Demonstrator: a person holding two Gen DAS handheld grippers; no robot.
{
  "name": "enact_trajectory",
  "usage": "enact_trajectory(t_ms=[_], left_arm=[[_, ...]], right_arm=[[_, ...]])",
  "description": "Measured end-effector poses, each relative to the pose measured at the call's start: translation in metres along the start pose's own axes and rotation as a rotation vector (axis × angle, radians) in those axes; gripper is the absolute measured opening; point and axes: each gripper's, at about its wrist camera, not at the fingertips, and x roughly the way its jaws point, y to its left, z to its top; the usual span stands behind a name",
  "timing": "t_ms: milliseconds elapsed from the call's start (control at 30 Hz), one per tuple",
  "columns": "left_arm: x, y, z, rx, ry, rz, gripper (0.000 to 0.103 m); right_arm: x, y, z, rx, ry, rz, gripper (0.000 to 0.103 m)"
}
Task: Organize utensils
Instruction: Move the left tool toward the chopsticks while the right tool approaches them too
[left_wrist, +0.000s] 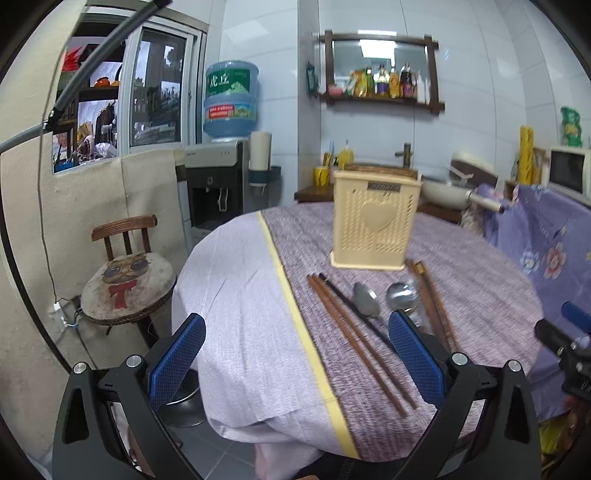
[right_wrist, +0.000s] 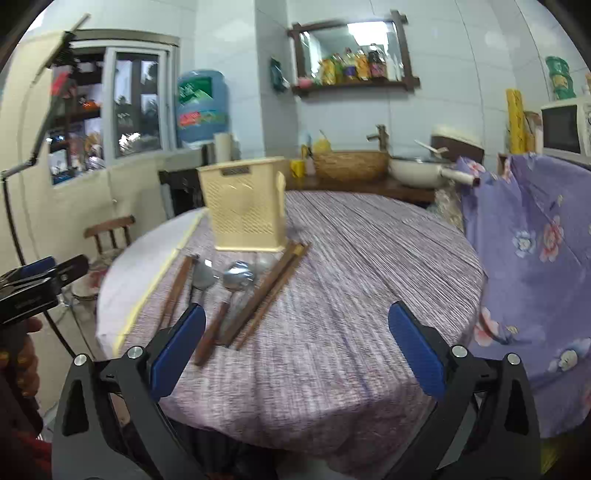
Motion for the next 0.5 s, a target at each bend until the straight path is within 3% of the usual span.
enact_trajectory(t_ms=[167,333,433,500], left_arm=[[0.028,0.009,0.006,0.010,0.088,0.016,0.098],[0.063,0.021,0.021,-0.041,0.217,-0.013,0.098],[0.080,0.017,0.026,-0.027,0.260,-0.019,0.092],[0.088,0.013,0.030,-0.014,0.277,-0.030,0.088]], right_arm=[[0.031,-0.035,0.014,0.113,0.099,-0.029,0.098],[0.064,-0.040,0.022,0.120,0.202,-0.004,0.098],[0.082,-0.035,0.030,0.110,0.233,0.012,0.091],[0.096,-0.032,0.036,0.111,0.252,0.010,0.081]])
